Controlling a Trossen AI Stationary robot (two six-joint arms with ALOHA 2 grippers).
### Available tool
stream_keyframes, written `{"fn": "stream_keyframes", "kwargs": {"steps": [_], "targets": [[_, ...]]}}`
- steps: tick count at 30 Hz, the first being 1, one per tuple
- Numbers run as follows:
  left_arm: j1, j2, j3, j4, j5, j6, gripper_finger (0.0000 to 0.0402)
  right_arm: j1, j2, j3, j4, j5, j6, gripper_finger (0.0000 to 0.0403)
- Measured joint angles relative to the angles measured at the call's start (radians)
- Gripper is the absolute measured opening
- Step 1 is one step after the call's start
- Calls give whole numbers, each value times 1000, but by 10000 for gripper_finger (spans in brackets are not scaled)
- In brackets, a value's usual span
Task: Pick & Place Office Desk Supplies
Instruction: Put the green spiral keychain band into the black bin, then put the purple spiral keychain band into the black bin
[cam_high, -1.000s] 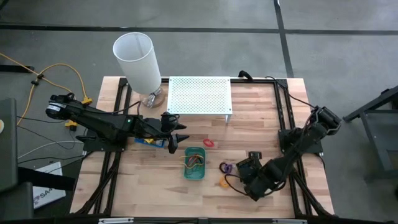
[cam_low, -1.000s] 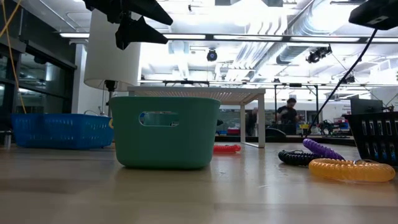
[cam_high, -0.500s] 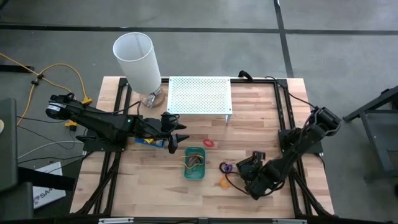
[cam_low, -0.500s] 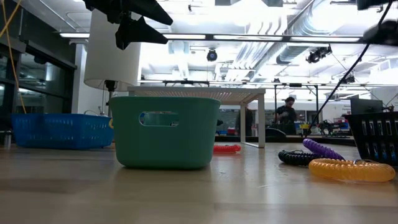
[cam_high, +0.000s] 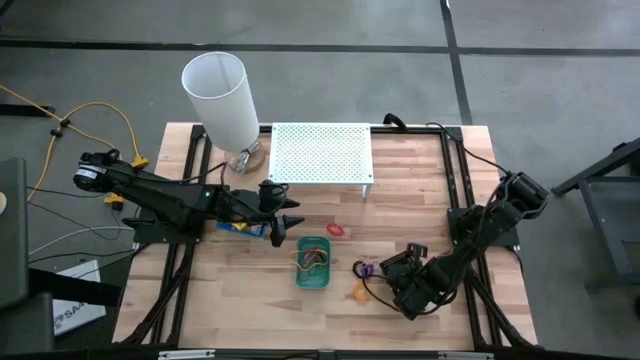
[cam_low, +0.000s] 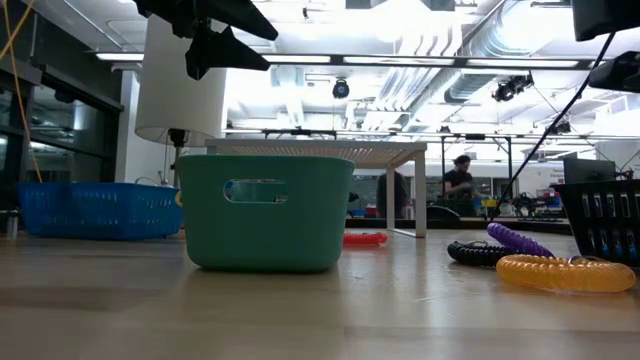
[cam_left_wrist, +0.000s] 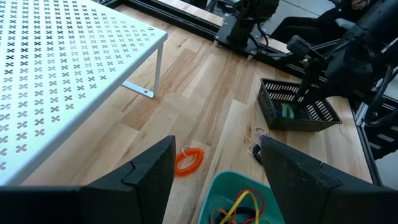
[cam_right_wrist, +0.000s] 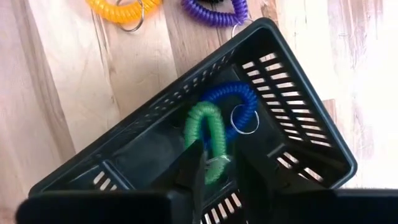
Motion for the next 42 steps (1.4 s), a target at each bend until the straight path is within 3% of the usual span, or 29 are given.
{"fn": "stream_keyframes", "kwargs": {"steps": [7, 19, 42], "targets": [[0, 0, 0, 0, 0, 0, 230, 0, 0, 0, 0, -1, -1, 95], [0, 0, 0, 0, 0, 0, 230, -39, -16, 0, -19, 25, -47, 92], [0, 0, 0, 0, 0, 0, 230, -282, -50, 5, 260, -60, -666, 91]]}}
